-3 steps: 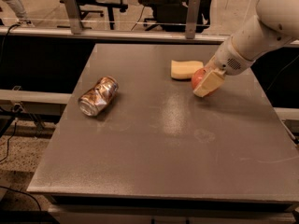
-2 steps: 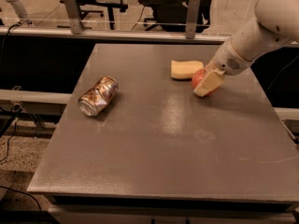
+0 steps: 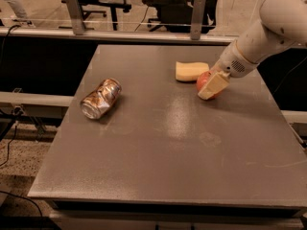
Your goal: Move apple near sponge
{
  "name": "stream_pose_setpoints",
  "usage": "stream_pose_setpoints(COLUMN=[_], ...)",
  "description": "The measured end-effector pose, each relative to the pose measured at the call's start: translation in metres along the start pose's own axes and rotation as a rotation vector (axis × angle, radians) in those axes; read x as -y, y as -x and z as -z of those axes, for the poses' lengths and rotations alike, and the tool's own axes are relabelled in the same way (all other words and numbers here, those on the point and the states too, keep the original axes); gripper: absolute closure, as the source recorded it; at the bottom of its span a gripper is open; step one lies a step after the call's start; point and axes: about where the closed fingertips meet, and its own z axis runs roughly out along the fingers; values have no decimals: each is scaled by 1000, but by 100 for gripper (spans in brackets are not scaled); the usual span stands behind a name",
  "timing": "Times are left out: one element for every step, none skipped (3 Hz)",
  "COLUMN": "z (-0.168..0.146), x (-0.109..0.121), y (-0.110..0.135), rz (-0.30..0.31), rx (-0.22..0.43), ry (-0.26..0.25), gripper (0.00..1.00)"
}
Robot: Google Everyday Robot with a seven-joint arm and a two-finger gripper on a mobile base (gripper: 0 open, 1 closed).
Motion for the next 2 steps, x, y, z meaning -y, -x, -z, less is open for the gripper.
stream_pose_setpoints(z=[-2,-2], x=[-1,-1], y=[0,0], rz=[1,1], rx=[-1,-1], ry=[4,4], gripper=[0,0])
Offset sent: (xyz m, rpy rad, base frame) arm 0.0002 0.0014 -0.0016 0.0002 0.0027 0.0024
